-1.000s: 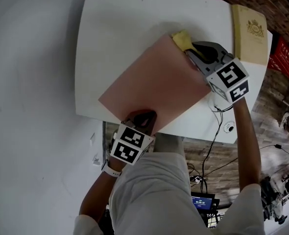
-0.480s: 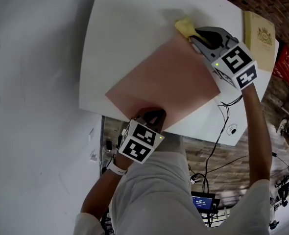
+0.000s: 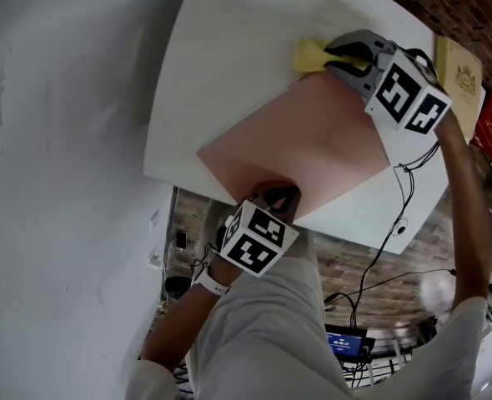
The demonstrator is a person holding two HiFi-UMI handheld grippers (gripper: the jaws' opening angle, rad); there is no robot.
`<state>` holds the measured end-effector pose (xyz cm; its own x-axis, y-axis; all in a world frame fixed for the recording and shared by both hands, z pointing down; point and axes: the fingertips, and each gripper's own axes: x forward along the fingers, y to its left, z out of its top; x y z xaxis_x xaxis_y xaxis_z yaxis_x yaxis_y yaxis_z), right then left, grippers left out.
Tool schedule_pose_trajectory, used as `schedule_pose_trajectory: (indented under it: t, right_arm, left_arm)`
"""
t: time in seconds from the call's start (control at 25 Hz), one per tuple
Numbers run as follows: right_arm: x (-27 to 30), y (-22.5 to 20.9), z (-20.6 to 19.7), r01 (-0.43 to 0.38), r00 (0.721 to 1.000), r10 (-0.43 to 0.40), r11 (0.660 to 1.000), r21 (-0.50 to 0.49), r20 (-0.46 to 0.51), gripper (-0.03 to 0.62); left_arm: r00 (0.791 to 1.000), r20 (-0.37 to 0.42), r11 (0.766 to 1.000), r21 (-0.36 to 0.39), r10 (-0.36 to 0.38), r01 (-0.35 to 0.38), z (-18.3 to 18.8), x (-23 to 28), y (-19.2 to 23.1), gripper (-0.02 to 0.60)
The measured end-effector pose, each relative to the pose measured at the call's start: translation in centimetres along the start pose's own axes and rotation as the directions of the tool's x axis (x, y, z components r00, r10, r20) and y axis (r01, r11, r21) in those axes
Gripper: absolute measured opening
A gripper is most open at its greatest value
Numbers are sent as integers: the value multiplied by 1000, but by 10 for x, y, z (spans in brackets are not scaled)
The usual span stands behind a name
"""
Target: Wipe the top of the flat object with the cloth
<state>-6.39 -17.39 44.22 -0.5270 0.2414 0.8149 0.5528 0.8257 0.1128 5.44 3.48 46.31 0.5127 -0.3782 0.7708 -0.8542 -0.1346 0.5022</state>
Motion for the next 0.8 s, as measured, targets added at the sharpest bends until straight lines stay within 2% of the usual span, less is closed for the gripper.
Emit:
schedule_pose_trajectory:
  t: [0.12, 0.24, 0.36, 0.48, 0.8]
  right_arm:
    - [12, 12, 12, -128, 992, 126, 989, -68, -27, 60]
    - [25, 23, 24, -243, 970, 237, 963, -119, -58, 59]
    - [36, 37, 40, -335, 942, 329, 936, -111, -67, 58]
    - [46, 53, 56, -382, 924, 375, 915, -127, -80, 58]
    - [74, 92, 100, -444, 896, 438, 879, -176, -73, 58]
  left_arm:
    - [1000, 6, 1000, -1, -8, 8, 0, 0, 0, 18]
    - [1000, 16, 1000, -9, -10, 10, 2, 0, 0, 18]
    - [1000, 22, 1000, -7, -10, 10, 2, 1, -2, 18]
    - [999, 31, 1000, 1, -6, 6, 3, 2, -3, 18]
    - [999, 54, 1000, 8, -8, 8, 5, 1, -4, 18]
